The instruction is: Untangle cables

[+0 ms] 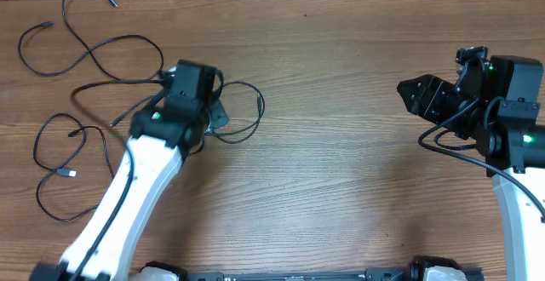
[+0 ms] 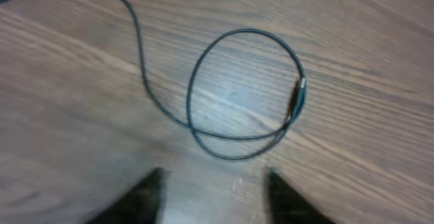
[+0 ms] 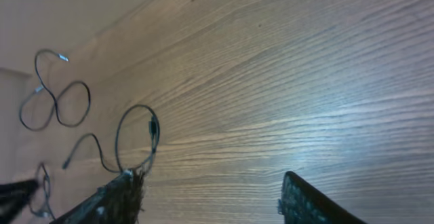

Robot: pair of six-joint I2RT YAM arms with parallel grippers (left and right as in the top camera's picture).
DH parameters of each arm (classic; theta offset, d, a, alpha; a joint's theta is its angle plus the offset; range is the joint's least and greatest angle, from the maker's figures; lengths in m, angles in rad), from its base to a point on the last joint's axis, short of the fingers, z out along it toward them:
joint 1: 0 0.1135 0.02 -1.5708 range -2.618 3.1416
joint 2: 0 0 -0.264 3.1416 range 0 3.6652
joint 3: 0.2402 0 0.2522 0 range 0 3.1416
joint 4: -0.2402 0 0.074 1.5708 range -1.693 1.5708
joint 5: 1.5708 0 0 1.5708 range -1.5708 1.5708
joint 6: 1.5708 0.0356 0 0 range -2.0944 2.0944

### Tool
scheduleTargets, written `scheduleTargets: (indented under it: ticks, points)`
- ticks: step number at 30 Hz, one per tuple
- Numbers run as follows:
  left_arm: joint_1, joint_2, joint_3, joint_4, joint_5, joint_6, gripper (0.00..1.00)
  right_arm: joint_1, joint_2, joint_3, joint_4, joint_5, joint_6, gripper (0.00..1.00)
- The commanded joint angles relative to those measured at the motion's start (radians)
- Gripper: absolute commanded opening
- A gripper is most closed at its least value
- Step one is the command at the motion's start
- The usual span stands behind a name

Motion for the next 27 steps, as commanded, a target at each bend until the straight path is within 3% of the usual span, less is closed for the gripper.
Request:
scheduleTargets:
  ticks: [1, 4, 7, 16, 22, 27]
  points:
    - [-0.023, 0.113, -0.011, 0.080, 0.097, 0.065, 0.11, 0.005, 0.000, 0.019, 0.010, -0.005, -0.005, 0.56]
    - [-0.059, 0.199, -0.010, 0.217, 0.210, 0.202, 0.07, 0.005, 0.000, 0.019, 0.021, -0.005, -0.004, 0.49]
    - [-0.101, 0.283, -0.010, 0.330, 0.256, 0.277, 0.04, 0.005, 0.000, 0.019, 0.023, -0.005, -0.005, 0.49]
    - [-0.190, 0.468, -0.010, 0.496, 0.297, 0.279, 0.04, 0.005, 0.000, 0.019, 0.034, -0.005, -0.005, 0.50]
    - [-0.179, 0.487, -0.010, 0.461, 0.124, 0.211, 0.04, 0.005, 0.000, 0.019, 0.043, -0.005, -0.005, 0.54]
    - [-0.139, 0.488, -0.011, 0.439, 0.132, 0.211, 0.04, 0.005, 0.001, 0.019, 0.060, -0.005, -0.005, 0.54]
